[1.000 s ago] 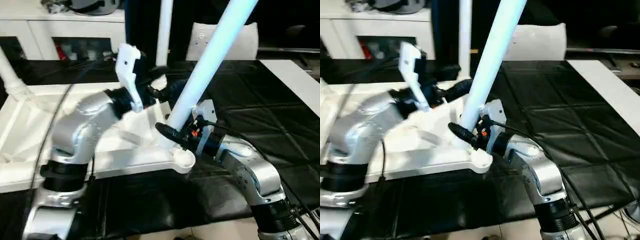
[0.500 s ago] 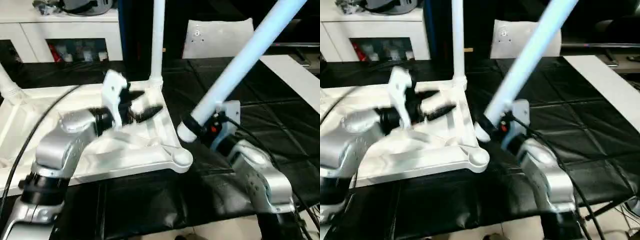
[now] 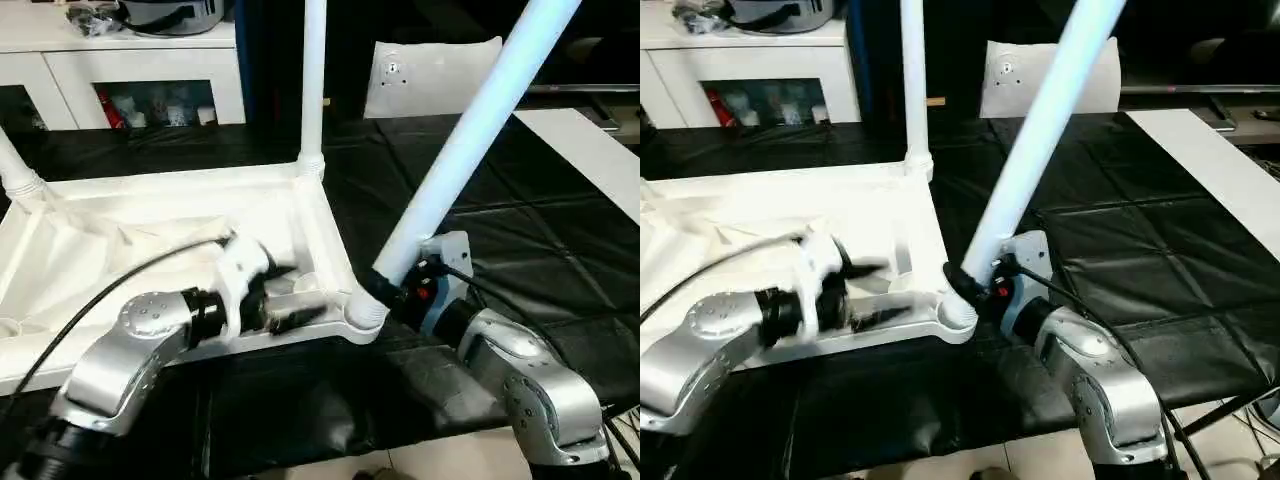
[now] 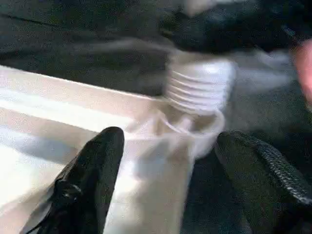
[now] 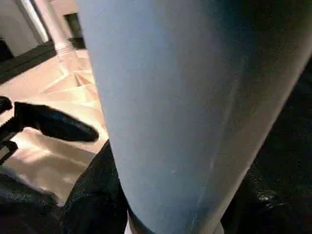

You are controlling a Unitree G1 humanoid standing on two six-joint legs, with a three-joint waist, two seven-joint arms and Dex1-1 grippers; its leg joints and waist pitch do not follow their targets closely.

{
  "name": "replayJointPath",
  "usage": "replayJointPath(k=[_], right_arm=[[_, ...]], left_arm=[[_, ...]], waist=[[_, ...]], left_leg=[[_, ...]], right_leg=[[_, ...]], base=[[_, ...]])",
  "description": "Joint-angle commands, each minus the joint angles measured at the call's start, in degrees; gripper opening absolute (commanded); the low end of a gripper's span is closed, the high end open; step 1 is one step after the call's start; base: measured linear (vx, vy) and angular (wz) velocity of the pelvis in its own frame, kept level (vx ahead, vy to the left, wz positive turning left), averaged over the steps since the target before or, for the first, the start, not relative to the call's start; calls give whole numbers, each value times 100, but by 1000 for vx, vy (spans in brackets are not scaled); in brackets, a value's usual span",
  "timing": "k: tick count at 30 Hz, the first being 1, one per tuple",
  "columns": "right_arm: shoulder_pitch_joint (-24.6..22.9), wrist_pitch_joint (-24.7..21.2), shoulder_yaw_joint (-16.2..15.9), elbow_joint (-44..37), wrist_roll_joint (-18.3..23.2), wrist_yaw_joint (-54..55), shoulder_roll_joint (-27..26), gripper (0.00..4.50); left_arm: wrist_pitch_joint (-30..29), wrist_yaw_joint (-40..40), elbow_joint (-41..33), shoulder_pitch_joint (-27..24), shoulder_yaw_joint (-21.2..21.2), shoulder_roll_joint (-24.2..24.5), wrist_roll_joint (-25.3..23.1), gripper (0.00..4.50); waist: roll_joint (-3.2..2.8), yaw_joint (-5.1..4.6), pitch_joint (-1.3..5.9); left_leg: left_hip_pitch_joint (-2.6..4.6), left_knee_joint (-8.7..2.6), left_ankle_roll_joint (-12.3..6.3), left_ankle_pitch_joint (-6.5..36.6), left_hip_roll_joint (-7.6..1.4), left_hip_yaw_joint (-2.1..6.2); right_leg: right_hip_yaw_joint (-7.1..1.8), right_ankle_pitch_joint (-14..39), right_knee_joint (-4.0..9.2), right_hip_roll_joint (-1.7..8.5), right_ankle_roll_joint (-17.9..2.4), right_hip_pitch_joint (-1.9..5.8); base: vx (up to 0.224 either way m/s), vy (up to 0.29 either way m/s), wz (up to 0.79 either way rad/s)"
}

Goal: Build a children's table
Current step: Insert table leg to table base

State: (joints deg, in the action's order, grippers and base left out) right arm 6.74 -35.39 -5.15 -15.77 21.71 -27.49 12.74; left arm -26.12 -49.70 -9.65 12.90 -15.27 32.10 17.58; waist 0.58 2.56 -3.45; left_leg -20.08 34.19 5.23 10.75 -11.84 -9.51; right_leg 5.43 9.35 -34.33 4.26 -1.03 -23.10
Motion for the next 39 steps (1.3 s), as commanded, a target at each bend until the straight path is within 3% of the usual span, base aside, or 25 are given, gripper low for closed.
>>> replayJointPath(k=[1, 2, 3, 10, 15, 16, 23, 28, 39], right_arm=[[-11, 121, -62, -78, -76, -50, 82, 193], [-13, 134, -64, -75, -81, -48, 85, 193], [-16, 177, -73, -60, -93, -40, 97, 193], [-74, 306, -85, -67, -257, 56, 110, 193], [-139, 439, -193, -82, -260, -68, 192, 193], [-142, 438, -181, -76, -248, -66, 183, 193], [-122, 414, -153, -23, -198, -138, 216, 193], [-123, 431, -184, -11, -196, -175, 258, 193], [-57, 376, -255, 27, -199, -276, 299, 193]], left_arm=[[163, -178, 131, 86, -310, 152, -385, 333], [189, -173, 176, 111, -334, 159, -432, 337], [276, -164, 321, 190, -400, 178, -572, 337], [75, -408, 415, 323, -513, 214, -494, 251], [26, -476, 429, 285, -546, 189, -524, 217], [9, -486, 424, 279, -557, 194, -529, 206], [-118, -435, 486, 314, -622, 194, -684, 155], [-68, -445, 658, 423, -712, 208, -869, 120], [38, -613, 876, 574, -813, 186, -1038, 26]], waist=[[-62, -17, 313], [-61, -29, 312], [-99, -27, 316], [-100, -51, 355], [-117, -50, 369], [-93, -47, 369], [-97, -54, 345], [-102, -55, 350], [-110, -44, 380]], left_leg=[[34, -463, 61, 1923, -72, 55], [28, -461, 64, 1910, -67, 51], [26, -462, 69, 1900, -61, 53], [4, -456, 77, 1693, -81, 45], [-5, -446, 38, 1535, -84, 25], [-6, -447, 20, 1511, -83, 23], [17, -449, 25, 1686, -79, 28], [15, -449, 18, 1675, -77, 36], [-1, -442, 11, 1468, -89, 31]], right_leg=[[-273, 3121, 611, 306, -87, 192], [-275, 3060, 601, 305, -97, 196], [-272, 3043, 606, 307, -105, 202], [-295, 2431, 521, 312, -419, 245], [-308, 2009, 469, 301, -617, 277], [-307, 2030, 466, 304, -626, 282], [-296, 2503, 531, 309, -483, 259], [-291, 2540, 539, 308, -418, 258], [-307, 1972, 465, 311, -664, 293]], base=[[0, 0, 0], [0, 0, 0], [0, 0, 0], [0, 0, 0], [0, 0, 0], [0, 0, 0], [0, 0, 0], [0, 0, 0], [0, 0, 0]])
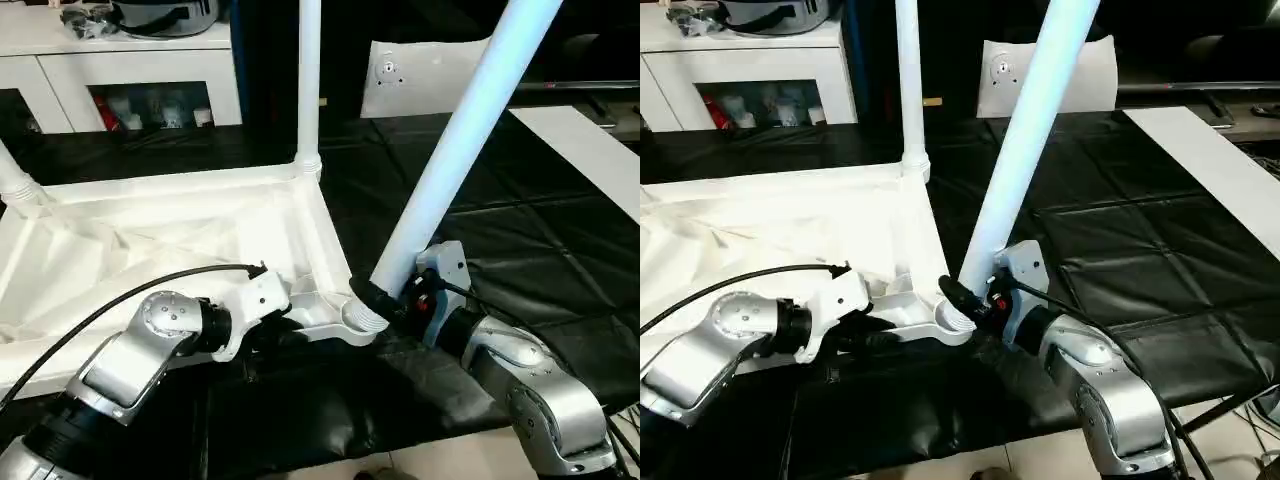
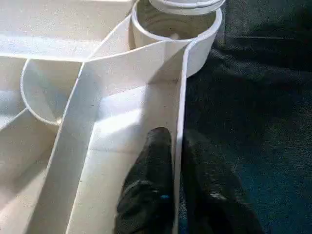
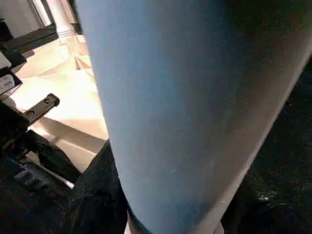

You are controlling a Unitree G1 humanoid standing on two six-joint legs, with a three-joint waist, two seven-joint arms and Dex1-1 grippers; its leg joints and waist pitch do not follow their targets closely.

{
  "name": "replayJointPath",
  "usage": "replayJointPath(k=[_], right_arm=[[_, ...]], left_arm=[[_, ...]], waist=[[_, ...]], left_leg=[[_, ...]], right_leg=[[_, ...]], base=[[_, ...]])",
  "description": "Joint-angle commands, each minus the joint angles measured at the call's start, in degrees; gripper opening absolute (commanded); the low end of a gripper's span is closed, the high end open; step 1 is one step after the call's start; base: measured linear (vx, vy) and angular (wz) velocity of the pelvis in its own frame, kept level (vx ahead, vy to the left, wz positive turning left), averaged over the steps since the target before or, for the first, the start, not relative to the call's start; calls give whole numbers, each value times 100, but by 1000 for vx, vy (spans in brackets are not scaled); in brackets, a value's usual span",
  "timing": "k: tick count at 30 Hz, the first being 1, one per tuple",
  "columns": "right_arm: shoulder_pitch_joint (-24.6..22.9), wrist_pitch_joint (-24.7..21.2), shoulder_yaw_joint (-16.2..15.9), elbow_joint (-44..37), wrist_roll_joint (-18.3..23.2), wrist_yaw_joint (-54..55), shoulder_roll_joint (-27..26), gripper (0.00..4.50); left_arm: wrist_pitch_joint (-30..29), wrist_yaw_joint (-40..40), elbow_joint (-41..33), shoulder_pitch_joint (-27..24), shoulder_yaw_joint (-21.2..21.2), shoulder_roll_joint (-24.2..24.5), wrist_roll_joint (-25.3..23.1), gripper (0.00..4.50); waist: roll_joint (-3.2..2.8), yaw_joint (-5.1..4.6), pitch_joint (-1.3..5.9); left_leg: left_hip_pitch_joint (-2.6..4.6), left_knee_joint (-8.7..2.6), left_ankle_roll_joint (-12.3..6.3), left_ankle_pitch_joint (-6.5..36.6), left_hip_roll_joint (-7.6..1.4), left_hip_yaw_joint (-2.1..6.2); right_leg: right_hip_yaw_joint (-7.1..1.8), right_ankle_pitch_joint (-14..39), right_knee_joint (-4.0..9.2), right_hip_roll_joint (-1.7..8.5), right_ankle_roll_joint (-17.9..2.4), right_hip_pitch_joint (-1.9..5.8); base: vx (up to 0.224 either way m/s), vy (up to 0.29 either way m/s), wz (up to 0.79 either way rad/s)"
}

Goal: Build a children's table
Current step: Insert table leg to table base

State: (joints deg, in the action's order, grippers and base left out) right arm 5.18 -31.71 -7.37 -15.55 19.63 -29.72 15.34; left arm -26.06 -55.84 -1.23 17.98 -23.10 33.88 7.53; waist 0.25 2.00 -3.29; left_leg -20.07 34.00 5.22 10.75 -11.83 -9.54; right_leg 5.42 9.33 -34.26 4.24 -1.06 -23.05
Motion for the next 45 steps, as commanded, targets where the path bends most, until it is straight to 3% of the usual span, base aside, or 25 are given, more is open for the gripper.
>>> replayJointPath(k=[1, 9, 13, 18, 21, 32, 35, 41, 45], right_arm=[[129, -1, -49, 44, -7, -54, 36, 193], [439, 0, -65, 535, 136, -327, -51, 193], [681, 310, -163, 1002, 87, -677, -38, 193], [741, 335, -221, 1119, 65, -802, 6, 193], [855, 313, -425, 1315, -124, -971, 201, 193], [1020, 371, -659, 1736, -332, -1178, 296, 193], [1071, 334, -567, 1843, -247, -1144, 184, 193], [1057, 143, 206, 2282, 401, -976, -237, 192], [793, 177, 355, 2409, 513, -993, -268, 191]], left_arm=[[65, -20, 55, 77, -21, -3, -21, 17], [331, -172, 255, 146, -62, 15, -104, 0], [558, -245, 418, 203, -56, 25, -207, 0], [638, -284, 479, 226, -36, 22, -202, 0], [841, -441, 674, 300, 77, -65, -33, 0], [1205, -518, 854, 175, 204, -180, 15, 0], [1209, -537, 869, 170, 200, -164, -7, 0], [1161, -441, 879, 151, 319, -245, 12, 0], [1104, -369, 868, 151, 389, -312, 66, 0]], waist=[[-77, 10, 365], [-73, -6, 357], [-70, -6, 355], [-47, 4, 355], [-23, 8, 352], [-22, 2, 355], [-33, -6, 357], [-33, -7, 367], [-38, 9, 372]], left_leg=[[-3, -422, 7, 1456, -89, 33], [3, -413, -10, 1517, -89, 29], [-6, -417, -12, 1502, -91, 31], [-2, -406, -33, 1517, -86, 26], [6, -396, -47, 1478, -81, 15], [-2, -387, -98, 1518, -66, 22], [6, -387, -101, 1552, -66, 24], [-2, -396, -106, 1531, -72, 32], [-1, -396, -114, 1475, -78, 19]], right_leg=[[-307, 1941, 450, 312, -684, 291], [-305, 2158, 472, 328, -686, 283], [-300, 2132, 466, 326, -701, 288], [-296, 2432, 494, 339, -608, 283], [-297, 2527, 509, 337, -566, 269], [-266, 2973, 553, 336, -374, 250], [-263, 2973, 558, 339, -397, 239], [-259, 2918, 550, 347, -455, 249], [-270, 2748, 537, 344, -495, 249]], base=[[0, 0, 0], [0, 0, 0], [0, 0, 0], [0, 0, 0], [0, 0, 0], [0, 0, 0], [0, 0, 0], [0, 0, 0], [0, 0, 0]])
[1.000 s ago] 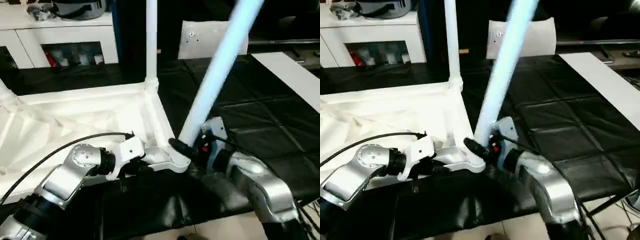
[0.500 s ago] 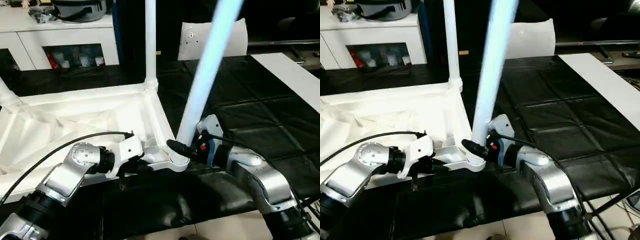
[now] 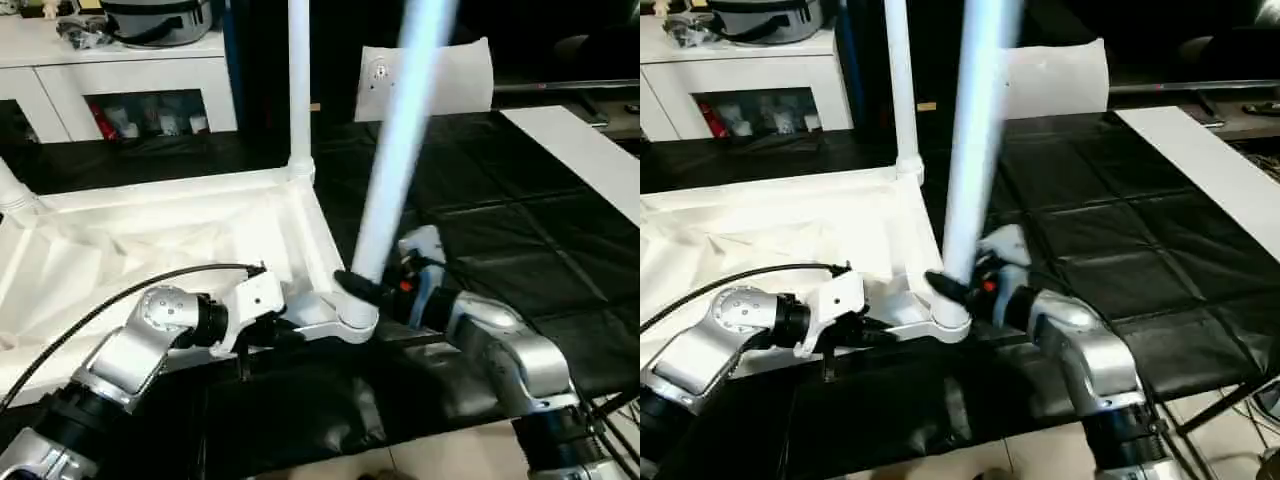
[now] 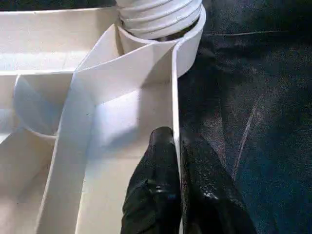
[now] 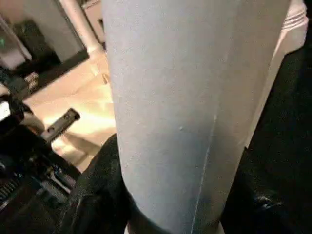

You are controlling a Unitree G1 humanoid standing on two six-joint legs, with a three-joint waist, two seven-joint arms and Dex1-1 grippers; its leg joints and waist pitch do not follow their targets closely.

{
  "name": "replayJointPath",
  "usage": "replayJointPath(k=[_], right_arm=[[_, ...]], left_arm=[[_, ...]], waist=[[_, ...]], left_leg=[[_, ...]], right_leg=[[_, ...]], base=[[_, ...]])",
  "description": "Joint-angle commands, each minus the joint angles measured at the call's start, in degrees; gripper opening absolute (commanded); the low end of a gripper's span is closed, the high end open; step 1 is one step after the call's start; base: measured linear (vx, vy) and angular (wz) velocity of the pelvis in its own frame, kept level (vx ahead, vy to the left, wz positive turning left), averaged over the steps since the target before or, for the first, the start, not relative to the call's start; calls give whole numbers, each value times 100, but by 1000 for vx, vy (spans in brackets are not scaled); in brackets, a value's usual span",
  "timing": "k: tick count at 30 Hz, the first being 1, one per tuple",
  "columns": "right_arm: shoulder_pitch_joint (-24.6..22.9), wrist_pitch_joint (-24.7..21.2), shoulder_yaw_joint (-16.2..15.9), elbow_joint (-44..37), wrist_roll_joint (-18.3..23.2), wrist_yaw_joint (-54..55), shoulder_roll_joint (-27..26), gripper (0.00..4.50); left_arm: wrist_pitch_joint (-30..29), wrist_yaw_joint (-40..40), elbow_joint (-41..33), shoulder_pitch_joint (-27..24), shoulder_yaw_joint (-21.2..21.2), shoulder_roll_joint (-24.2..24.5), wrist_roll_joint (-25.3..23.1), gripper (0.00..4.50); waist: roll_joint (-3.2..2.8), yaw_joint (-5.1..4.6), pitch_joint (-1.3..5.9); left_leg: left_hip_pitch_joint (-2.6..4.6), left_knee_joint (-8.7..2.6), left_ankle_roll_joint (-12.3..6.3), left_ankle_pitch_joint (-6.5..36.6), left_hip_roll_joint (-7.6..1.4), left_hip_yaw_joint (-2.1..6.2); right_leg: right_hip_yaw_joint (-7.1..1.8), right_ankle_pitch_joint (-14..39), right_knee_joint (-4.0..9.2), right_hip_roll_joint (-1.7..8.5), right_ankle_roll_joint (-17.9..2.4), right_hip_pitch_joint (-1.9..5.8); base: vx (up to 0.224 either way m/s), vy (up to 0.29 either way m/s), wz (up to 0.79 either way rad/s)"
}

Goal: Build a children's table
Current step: Insert table leg to table base

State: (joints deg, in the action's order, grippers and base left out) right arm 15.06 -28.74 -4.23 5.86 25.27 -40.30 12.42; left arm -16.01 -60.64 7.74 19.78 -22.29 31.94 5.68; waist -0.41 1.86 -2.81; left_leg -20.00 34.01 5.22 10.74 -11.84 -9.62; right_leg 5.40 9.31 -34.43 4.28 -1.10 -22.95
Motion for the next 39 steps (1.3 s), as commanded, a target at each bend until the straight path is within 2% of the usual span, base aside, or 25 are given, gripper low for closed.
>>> replayJointPath(k=[1, 3, 4, 6, 8, 10, 12, 13, 14, 16, 17, 18, 20, 21, 23, 24, 25, 26, 27, 29, 31, 32, 36, 39], right_arm=[[-355, -39, 76, 329, -79, 85, -1, 191], [-490, 49, 147, 393, -86, 140, -63, 191], [-688, 210, 192, 390, -108, 199, -125, 191], [-951, 453, 199, 302, -170, 275, -171, 191], [-1117, 642, 166, 206, -244, 310, -174, 191], [-1334, 930, -8, 10, -460, 270, -66, 191], [-1407, 1035, -113, -82, -584, 241, 9, 191], [-1499, 1256, -302, -192, -827, 168, 157, 191], [-1505, 1271, -316, -199, -843, 162, 168, 191], [-1553, 1488, -546, -264, -1128, 58, 361, 191], [-1525, 1509, -632, -258, -1209, 10, 429, 191], [-1504, 1522, -688, -252, -1260, -24, 475, 191], [-1388, 1556, -802, -182, -1332, -99, 526, 191], [-1155, 1489, -989, -77, -1386, -305, 589, 191], [-949, 1387, -1154, 38, -1390, -552, 646, 191], [-860, 1350, -1233, 100, -1381, -672, 677, 191], [-768, 1322, -1320, 171, -1388, -795, 714, 191], [-691, 1332, -1410, 244, -1411, -897, 757, 191], [-617, 1344, -1475, 318, -1418, -1032, 778, 191], [-390, 1365, -1657, 549, -1445, -1471, 808, 191], [-343, 1346, -1708, 585, -1413, -1605, 823, 191], [-278, 1310, -1805, 614, -1359, -1824, 841, 191], [-233, 1327, -2024, 594, -1370, -2157, 892, 191], [-255, 1336, -2067, 583, -1379, -2273, 891, 191]], left_arm=[[81, 172, -22, -23, 347, -163, 265, 0], [68, 218, 2, -9, 382, -205, 270, 0], [62, 274, 44, 12, 432, -251, 278, 0], [66, 350, 109, 44, 483, -300, 272, 0], [89, 371, 153, 66, 491, -307, 240, 0], [121, 350, 194, 81, 488, -301, 212, 0], [123, 341, 200, 86, 489, -300, 204, 0], [144, 318, 221, 105, 475, -289, 167, 0], [146, 316, 223, 107, 473, -288, 164, 0], [218, 232, 286, 153, 402, -244, 67, 0], [240, 195, 304, 169, 369, -221, 33, 0], [254, 174, 316, 181, 347, -208, 11, 0], [284, 107, 335, 215, 283, -156, -55, 0], [378, -39, 403, 294, 130, -29, -223, 0], [444, -176, 477, 386, 17, 45, -328, 0], [468, -233, 512, 433, -22, 62, -360, 0], [510, -308, 551, 490, -64, 77, -392, 0], [552, -398, 590, 549, -97, 83, -424, 0], [631, -487, 652, 622, -153, 97, -472, 0], [939, -831, 889, 869, -343, 128, -589, 0], [1033, -914, 952, 943, -392, 130, -602, 0], [1154, -1045, 1074, 1097, -479, 115, -632, 0], [1308, -1144, 1384, 1363, -576, 50, -762, 0], [1494, -1205, 1637, 1475, -604, 35, -852, 0]], waist=[[29, 30, 322], [29, 46, 331], [9, 50, 329], [17, 46, 324], [16, 51, 309], [-2, 48, 302], [9, 27, 296], [5, 24, 294], [6, 26, 294], [8, 30, 299], [6, 24, 297], [4, 22, 295], [19, 21, 304], [22, 25, 309], [29, 8, 305], [20, 2, 304], [54, -4, 296], [46, -7, 310], [87, -15, 316], [98, -3, 325], [116, -4, 339], [142, 6, 339], [149, 33, 359], [150, 52, 367]], left_leg=[[-12, -394, -122, 1467, -78, 17], [-13, -397, -133, 1437, -78, 21], [-15, -405, -135, 1441, -77, 28], [-17, -409, -136, 1494, -77, 22], [10, -418, -136, 1686, -67, 27], [1, -421, -137, 1777, -56, 36], [10, -413, -126, 1857, -35, 40], [21, -404, -136, 1902, -28, 43], [24, -398, -133, 1897, -25, 40], [30, -396, -153, 1899, -28, 37], [7, -409, -161, 1889, -29, 44], [17, -408, -178, 1949, -29, 45], [0, -411, -192, 1931, -28, 52], [-1, -409, -214, 1912, -32, 49], [-12, -418, -214, 1965, -33, 66], [3, -421, -199, 1996, -42, 63], [26, -414, -174, 2096, -43, 68], [36, -424, -139, 2151, -58, 82], [37, -424, -133, 2160, -63, 78], [63, -440, -122, 2351, -72, 103], [43, -471, -78, 2372, -108, 116], [59, -473, -80, 2418, -108, 113], [63, -484, -46, 2371, -127, 110], [50, -491, -33, 2297, -138, 110]], right_leg=[[-276, 2764, 563, 348, -488, 236], [-274, 2776, 559, 356, -478, 240], [-268, 2768, 552, 347, -482, 242], [-265, 2828, 577, 353, -445, 234], [-249, 3125, 617, 353, -330, 211], [-237, 3363, 651, 360, -222, 211], [-214, 3612, 694, 356, -112, 190], [-204, 3742, 719, 361, -62, 178], [-206, 3777, 734, 355, -2, 175], [-208, 3753, 739, 354, 8, 161], [-209, 3700, 721, 347, 7, 180], [-201, 3735, 737, 344, 7, 164], [-204, 3678, 713, 349, -26, 182], [-211, 3632, 714, 352, -42, 180], [-193, 3653, 703, 349, -58, 189], [-197, 3650, 722, 351, -61, 179], [-185, 3733, 733, 354, -55, 158], [-182, 3684, 735, 360, -70, 171], [-186, 3623, 734, 354, -86, 169], [-182, 3550, 721, 354, -144, 157], [-205, 3310, 684, 372, -225, 187], [-207, 3260, 675, 368, -273, 177], [-236, 3039, 631, 388, -395, 197], [-247, 2967, 614, 409, -470, 222]], base=[[0, 0, 0], [0, 0, 0], [0, 0, 0], [0, 0, 0], [0, 0, 0], [0, 0, 0], [0, 0, 0], [0, 0, 0], [0, 0, 0], [0, 0, 0], [0, 0, 0], [0, 0, 0], [0, 0, 0], [0, 0, 0], [0, 0, 0], [0, 0, 0], [0, 0, 0], [0, 0, 0], [0, 0, 0], [0, 0, 0], [0, 0, 0], [0, 0, 0], [0, 0, 0], [0, 0, 0]])
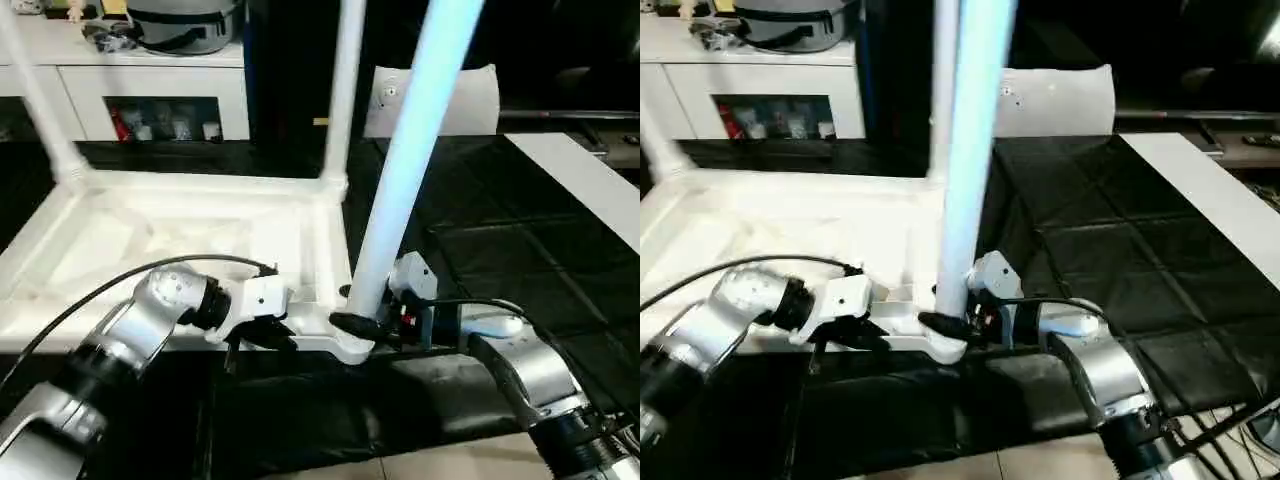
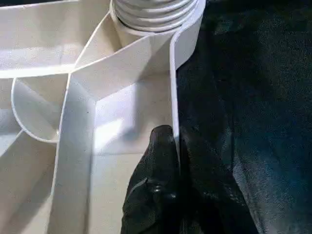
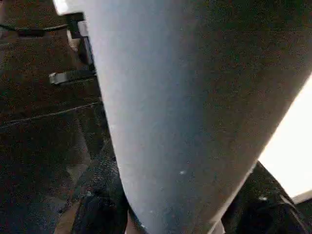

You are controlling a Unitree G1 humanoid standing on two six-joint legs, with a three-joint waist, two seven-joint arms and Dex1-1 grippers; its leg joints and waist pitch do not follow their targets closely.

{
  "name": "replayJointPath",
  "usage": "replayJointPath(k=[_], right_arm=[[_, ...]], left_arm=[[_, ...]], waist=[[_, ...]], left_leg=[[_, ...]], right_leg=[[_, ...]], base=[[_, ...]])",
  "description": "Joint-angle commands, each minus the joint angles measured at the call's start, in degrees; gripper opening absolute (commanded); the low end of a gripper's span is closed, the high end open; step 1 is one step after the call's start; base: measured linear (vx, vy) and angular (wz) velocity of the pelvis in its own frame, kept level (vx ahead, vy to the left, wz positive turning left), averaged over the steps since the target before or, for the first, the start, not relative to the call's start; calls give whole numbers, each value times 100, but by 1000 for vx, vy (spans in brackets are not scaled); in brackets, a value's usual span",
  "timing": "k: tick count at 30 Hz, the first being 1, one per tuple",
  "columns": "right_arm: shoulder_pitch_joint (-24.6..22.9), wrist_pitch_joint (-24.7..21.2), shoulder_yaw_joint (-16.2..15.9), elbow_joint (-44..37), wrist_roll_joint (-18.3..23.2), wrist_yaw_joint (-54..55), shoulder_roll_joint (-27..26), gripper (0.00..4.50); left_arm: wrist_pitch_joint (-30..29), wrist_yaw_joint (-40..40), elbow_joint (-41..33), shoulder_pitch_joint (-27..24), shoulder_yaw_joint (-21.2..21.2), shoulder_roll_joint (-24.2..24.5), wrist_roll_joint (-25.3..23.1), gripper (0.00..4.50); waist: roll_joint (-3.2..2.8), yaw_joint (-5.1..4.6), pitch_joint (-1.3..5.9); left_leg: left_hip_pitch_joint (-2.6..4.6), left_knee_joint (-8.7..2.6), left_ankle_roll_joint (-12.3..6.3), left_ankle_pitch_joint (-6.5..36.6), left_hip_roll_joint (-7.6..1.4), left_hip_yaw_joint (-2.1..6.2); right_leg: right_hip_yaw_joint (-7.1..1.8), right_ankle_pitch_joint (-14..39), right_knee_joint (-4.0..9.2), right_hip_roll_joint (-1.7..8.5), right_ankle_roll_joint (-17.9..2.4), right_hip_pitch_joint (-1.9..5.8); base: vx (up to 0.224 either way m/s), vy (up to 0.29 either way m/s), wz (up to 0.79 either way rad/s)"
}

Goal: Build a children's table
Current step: Insert table leg to table base

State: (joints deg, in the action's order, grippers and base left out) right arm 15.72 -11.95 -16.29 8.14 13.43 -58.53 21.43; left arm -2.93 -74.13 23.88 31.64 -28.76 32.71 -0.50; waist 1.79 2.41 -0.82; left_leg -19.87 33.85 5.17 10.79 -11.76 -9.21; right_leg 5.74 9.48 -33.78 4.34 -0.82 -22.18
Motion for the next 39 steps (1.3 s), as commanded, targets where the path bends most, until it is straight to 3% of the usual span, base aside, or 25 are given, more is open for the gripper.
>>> replayJointPath(k=[1, 5, 11, 15, 16, 17, 18, 19, 20, 22, 23, 24, 25, 26, 27, 28, 29, 30, 31, 32, 33, 34, 35, 37, 39], right_arm=[[-333, -336, -866, 352, -206, -468, -14, 191], [-365, -311, -848, 355, -235, -442, -48, 191], [-274, 10, -495, 741, -488, 423, -463, 191], [-145, 70, 32, 1000, -479, 1381, -865, 191], [-128, 81, 81, 1023, -475, 1469, -905, 191], [-94, 124, 122, 1069, -508, 1593, -947, 191], [-42, 137, 179, 1152, -556, 1767, -1017, 191], [17, 133, 238, 1237, -584, 1934, -1091, 191], [98, 140, 304, 1352, -612, 2134, -1182, 191], [205, 160, 372, 1509, -623, 2374, -1291, 191], [229, 160, 387, 1544, -621, 2424, -1316, 191], [298, 160, 442, 1642, -629, 2576, -1397, 191], [368, 140, 500, 1730, -653, 2764, -1470, 191], [461, 112, 562, 1850, -668, 2969, -1541, 191], [520, 90, 611, 1927, -657, 3081, -1585, 191], [636, 0, 752, 2070, -582, 3315, -1683, 191], [705, -45, 843, 2163, -539, 3434, -1744, 191], [785, -91, 929, 2259, -496, 3538, -1799, 191], [840, -109, 977, 2331, -476, 3607, -1834, 191], [889, -122, 1038, 2396, -433, 3673, -1875, 191], [938, -119, 1084, 2455, -407, 3721, -1909, 191], [968, -114, 1106, 2489, -397, 3744, -1927, 191], [978, -110, 1107, 2497, -398, 3747, -1930, 191], [1074, -44, 1120, 2629, -439, 3811, -1998, 191], [1104, -18, 1116, 2676, -460, 3815, -2044, 191]], left_arm=[[237, 130, 118, 325, 41, -41, -261, 0], [313, 143, 314, 388, 59, -17, -312, 0], [-484, 444, -128, 29, 468, 68, -26, 0], [-1727, 974, -1346, -663, 951, 125, 268, 0], [-1886, 1057, -1528, -764, 1002, 116, 284, 0], [-2063, 1175, -1746, -884, 1051, 78, 289, 0], [-2278, 1316, -1996, -1017, 1095, 2, 277, 0], [-2465, 1446, -2239, -1138, 1111, -91, 258, 0], [-2687, 1575, -2499, -1247, 1112, -230, 252, 0], [-2938, 1707, -2743, -1322, 1104, -415, 274, 0], [-2985, 1737, -2782, -1331, 1099, -459, 283, 0], [-3158, 1840, -2928, -1353, 1070, -565, 305, 0], [-3289, 1933, -3035, -1359, 1034, -667, 317, 0], [-3416, 2045, -3108, -1337, 994, -777, 294, 0], [-3449, 2106, -3110, -1303, 958, -832, 254, 0], [-3464, 2184, -3076, -1231, 892, -907, 175, 0], [-3497, 2249, -3048, -1171, 851, -965, 120, 0], [-3474, 2324, -2961, -1086, 816, -1015, 39, 0], [-3497, 2393, -2931, -1036, 796, -1049, -9, 0], [-3500, 2449, -2873, -985, 776, -1053, -70, 0], [-3452, 2511, -2797, -933, 742, -1027, -167, 0], [-3414, 2540, -2752, -903, 718, -999, -227, 0], [-3421, 2549, -2746, -899, 720, -998, -230, 0], [-3518, 2668, -2714, -861, 745, -991, -225, 0], [-3480, 2668, -2649, -852, 775, -975, -254, 0]], waist=[[-65, 0, 171], [-64, 18, 171], [-106, -49, 109], [-139, -251, 68], [-140, -356, 60], [-215, -415, 34], [-204, -458, 44], [-290, -521, -23], [-287, -551, -59], [-301, -406, -93], [-131, -423, -113], [-24, -427, -148], [54, -558, -221], [-86, -753, -105], [-231, -735, -73], [-476, -473, -190], [-370, -282, -123], [-210, -450, -71], [-45, -215, -212], [107, -306, -181], [-22, -306, -150], [-93, -286, -97], [-233, -243, 45], [-204, -210, 30], [-187, -238, -68]], left_leg=[[33, -471, -38, 2250, -140, 63], [23, -489, -30, 2135, -149, 56], [99, -496, 90, 2659, -122, 103], [158, -459, 150, 3163, -101, 183], [39, -541, 155, 3327, -145, 256], [53, -602, 162, 3720, -192, 321], [69, -618, 183, 3848, -225, 338], [54, -760, 232, 4386, -301, 402], [-31, -920, 255, 4836, -385, 439], [-134, -1152, 301, 5082, -447, 329], [202, -795, 286, 4745, -185, 231], [517, -298, 231, 4094, 84, 144], [781, 588, 27, 2592, 375, 2], [476, 441, -48, 2320, 176, 38], [198, 94, -44, 2652, -72, 177], [-666, -813, 268, 4485, -384, 467], [-120, -1019, 72, 4802, -390, 404], [-59, -849, 76, 4698, -324, 429], [428, -164, 446, 3600, 111, 272], [542, 437, 114, 2070, 298, 194], [326, 333, 54, 1765, 218, 264], [168, 95, 89, 1838, 106, 322], [-194, -338, 232, 1822, -145, 503], [-63, -382, 195, 1542, -142, 400], [12, -405, 238, 2295, -120, 315]], right_leg=[[-282, 2904, 551, 398, -511, 149], [-290, 2739, 521, 401, -590, 177], [-225, 3670, 639, 417, -342, 131], [-40, 4256, 780, 420, -98, 93], [51, 4022, 751, 406, -104, 222], [125, 3829, 764, 378, -91, 261], [134, 3635, 730, 400, -140, 293], [208, 3286, 656, 353, -259, 368], [188, 2948, 428, 312, -295, 481], [-55, 2382, -110, 263, -432, 545], [-48, 3695, 497, 288, -224, 130], [109, 5013, 1034, 388, 58, -256], [486, 6515, 1624, 577, 499, -582], [1112, 5910, 1623, 585, 906, 0], [1162, 4896, 1304, 547, 1009, 447], [451, 1453, -546, 404, 34, 1068], [101, 927, -604, 158, -57, 578], [-51, 1834, -500, 317, -46, 667], [23, 5584, 828, 590, 355, -107], [75, 6635, 1098, 878, 345, -268], [126, 6444, 1015, 965, 321, 37], [208, 5959, 910, 916, 318, 256], [171, 3347, 506, 649, 19, 562], [105, 2199, 477, 573, -519, 384], [140, 3225, 588, 548, -508, 259]], base=[[0, 0, 0], [0, 0, 0], [0, 0, 0], [0, 0, 0], [-45, 36, -18], [-45, 36, -18], [-50, 43, -18], [-64, 40, -11], [-64, 40, -11], [-51, -24, 5], [-34, -54, 11], [-3, -85, 14], [-30, -45, -21], [-30, -45, -21], [89, 85, -52], [189, 117, -27], [189, 117, -27], [65, -19, -13], [43, -79, -3], [43, -79, -3], [84, -33, -21], [68, 23, -46], [68, 23, -46], [0, 0, 0], [0, 0, 0]])
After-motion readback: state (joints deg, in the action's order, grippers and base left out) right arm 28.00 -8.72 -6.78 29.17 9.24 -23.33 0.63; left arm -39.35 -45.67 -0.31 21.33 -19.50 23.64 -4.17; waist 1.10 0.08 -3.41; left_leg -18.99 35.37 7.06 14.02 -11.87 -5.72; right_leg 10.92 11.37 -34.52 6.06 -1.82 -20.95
